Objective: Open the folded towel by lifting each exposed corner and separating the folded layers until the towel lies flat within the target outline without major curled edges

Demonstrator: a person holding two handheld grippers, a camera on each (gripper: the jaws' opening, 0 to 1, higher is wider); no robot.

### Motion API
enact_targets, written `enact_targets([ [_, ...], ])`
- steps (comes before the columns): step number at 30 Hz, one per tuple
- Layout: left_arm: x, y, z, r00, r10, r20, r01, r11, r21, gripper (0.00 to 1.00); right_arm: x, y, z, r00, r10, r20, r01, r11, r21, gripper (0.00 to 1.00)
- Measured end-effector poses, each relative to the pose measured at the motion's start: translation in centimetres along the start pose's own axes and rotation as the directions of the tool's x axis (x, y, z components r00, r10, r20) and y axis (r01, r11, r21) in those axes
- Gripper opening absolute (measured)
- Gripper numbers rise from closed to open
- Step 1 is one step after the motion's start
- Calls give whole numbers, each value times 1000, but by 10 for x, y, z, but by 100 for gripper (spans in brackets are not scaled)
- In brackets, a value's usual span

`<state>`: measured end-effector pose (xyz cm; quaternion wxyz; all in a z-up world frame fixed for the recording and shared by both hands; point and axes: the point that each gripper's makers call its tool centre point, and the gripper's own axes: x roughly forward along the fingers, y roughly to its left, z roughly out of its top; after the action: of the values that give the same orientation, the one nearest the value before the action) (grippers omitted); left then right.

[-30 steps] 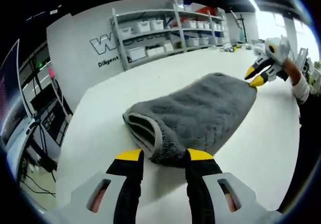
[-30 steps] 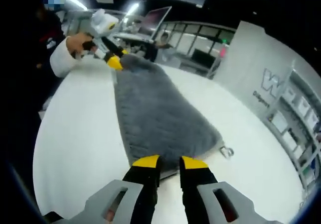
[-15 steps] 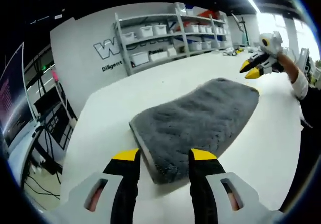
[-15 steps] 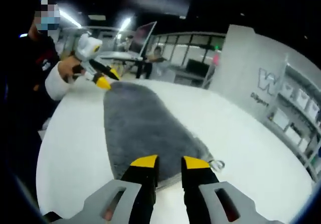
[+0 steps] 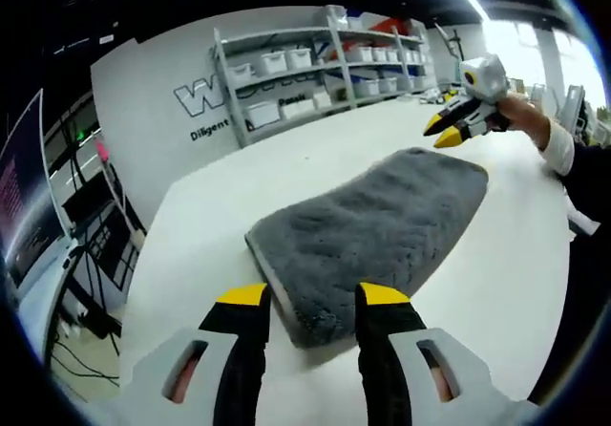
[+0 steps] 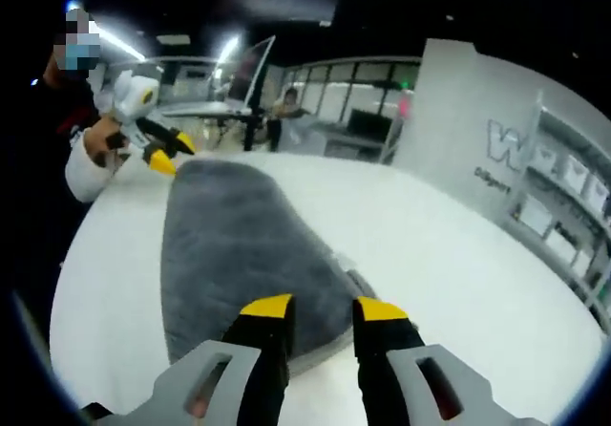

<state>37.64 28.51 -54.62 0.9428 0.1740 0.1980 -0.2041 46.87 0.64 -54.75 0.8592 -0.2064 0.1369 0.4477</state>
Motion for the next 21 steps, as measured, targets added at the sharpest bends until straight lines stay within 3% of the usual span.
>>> enact_targets([
  [6, -4, -5, 2, 1000, -24, 0, 24, 1000, 8, 31, 10, -13, -3, 1000, -6, -4, 6, 998, 55, 24],
  [9, -7, -13, 5, 998, -61, 13, 61, 998, -8, 26, 15, -21, -10, 1000, -18, -25, 20, 997, 75, 24],
  [11, -8, -26, 2, 992, -122, -11, 123, 992, 39, 23, 17, -25, -14, 999, -22, -27, 24, 995, 99, 23],
  [13, -8, -35, 2, 987, -159, -13, 160, 987, 25, 23, 19, -25, -16, 1000, -16, -27, 19, 992, 121, 23],
  [21, 1, -38, -9, 982, -178, -66, 180, 983, 28, 23, 32, -31, -24, 1000, -3, -20, 8, 969, 249, 23],
])
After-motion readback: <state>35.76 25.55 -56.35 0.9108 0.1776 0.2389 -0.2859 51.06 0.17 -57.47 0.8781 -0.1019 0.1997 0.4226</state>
